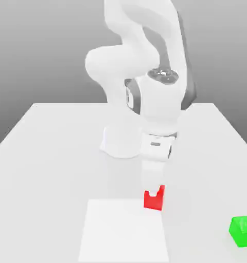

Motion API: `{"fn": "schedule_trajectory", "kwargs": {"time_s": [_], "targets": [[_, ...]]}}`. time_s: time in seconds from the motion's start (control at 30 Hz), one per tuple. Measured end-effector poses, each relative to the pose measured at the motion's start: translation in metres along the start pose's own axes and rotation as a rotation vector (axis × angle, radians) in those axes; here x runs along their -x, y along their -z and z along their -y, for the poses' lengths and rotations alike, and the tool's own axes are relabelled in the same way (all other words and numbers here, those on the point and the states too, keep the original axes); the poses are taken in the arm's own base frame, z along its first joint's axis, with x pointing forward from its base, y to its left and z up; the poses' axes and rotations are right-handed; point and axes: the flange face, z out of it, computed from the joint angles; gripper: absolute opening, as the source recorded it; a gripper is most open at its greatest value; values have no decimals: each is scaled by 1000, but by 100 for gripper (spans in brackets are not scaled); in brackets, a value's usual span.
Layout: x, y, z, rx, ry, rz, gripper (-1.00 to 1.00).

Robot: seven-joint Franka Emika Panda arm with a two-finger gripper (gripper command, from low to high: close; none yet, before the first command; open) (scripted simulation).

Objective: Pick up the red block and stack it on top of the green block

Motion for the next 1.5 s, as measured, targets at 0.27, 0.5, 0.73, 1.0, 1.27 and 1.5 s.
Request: {"fn": "schedule_trajectory", "kwargs": {"time_s": [0.27,0.5,0.73,1.0,1.27,1.5], "targets": [[5,-36,0,2,-4,5,-100],[3,-26,0,0,-3,4,-100],[2,15,-1,0,-5,4,-100],[-60,41,20,19,150,17,-100],[-154,58,81,16,393,16,-100],[-194,20,129,0,525,7,-100]]}}
